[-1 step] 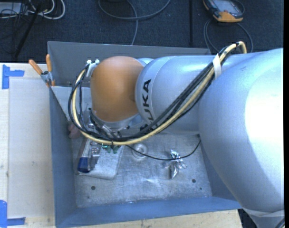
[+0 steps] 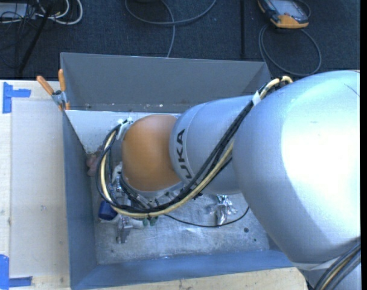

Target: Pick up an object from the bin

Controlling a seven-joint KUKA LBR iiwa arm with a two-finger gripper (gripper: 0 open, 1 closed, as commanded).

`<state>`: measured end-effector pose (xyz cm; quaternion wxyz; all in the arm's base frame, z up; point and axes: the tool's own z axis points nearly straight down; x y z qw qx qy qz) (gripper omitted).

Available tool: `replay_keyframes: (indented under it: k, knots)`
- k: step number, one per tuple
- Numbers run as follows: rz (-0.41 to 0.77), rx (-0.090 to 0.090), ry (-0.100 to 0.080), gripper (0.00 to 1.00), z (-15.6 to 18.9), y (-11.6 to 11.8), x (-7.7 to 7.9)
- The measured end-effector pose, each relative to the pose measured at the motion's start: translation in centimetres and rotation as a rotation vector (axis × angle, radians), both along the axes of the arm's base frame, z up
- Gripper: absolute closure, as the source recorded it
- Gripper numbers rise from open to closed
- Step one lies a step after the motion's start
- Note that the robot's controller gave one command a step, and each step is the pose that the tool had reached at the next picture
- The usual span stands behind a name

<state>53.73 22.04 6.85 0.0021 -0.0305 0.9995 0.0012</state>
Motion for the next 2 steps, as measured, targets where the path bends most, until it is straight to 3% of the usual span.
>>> replay_keyframes:
  k: [1,2]
  knots:
    - [-0.005,0.0,0.001,1.0,0.4,0.0,0.2]
    - [0.231,-0.001,-0.001,1.0,16.9,0.3,-1.3]
